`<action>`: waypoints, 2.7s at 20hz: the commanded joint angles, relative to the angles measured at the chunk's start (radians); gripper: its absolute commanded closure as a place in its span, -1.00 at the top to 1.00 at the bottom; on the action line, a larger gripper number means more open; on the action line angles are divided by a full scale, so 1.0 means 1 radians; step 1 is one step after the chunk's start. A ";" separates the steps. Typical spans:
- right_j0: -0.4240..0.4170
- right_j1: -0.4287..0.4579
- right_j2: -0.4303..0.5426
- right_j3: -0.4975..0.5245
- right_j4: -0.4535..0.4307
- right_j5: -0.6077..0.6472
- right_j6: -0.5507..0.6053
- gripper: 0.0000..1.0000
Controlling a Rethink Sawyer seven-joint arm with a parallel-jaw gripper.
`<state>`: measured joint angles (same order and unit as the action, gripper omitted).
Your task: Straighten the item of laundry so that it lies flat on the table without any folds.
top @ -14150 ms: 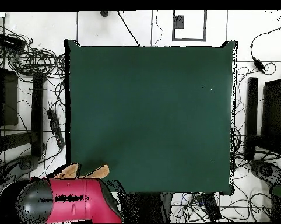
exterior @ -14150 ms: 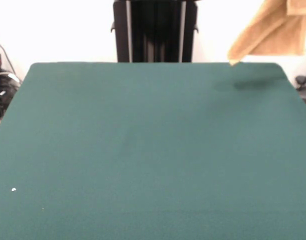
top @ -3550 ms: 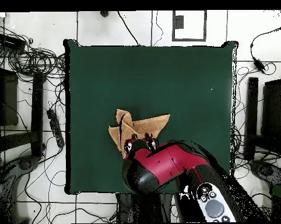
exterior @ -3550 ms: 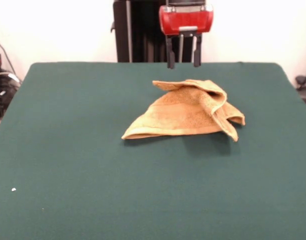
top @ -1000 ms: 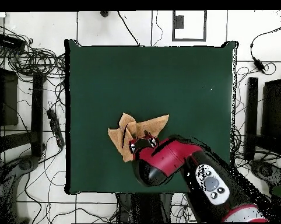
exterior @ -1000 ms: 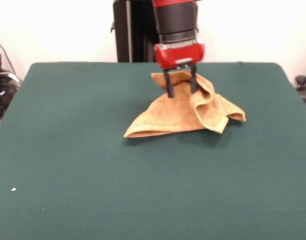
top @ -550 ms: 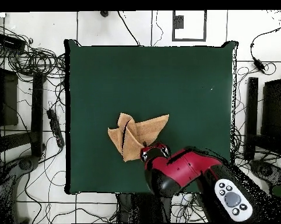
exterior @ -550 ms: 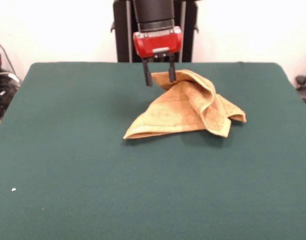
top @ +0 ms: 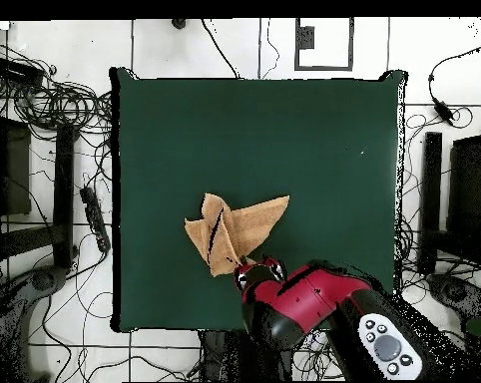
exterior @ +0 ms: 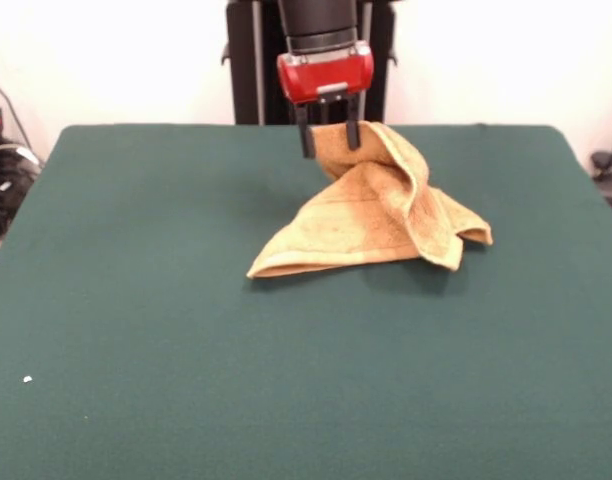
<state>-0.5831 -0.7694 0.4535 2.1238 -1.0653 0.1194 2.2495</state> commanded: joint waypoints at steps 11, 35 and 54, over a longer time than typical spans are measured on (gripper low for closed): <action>0.488 0.204 -0.421 -0.046 0.147 -0.420 0.140 1.00; 0.872 0.461 -0.584 -0.013 0.761 -0.800 0.166 1.00; 0.950 0.464 -0.652 0.001 0.914 -0.808 0.123 -1.00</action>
<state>0.3548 -0.3214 -0.2174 2.1625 -0.2375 -0.6974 2.2495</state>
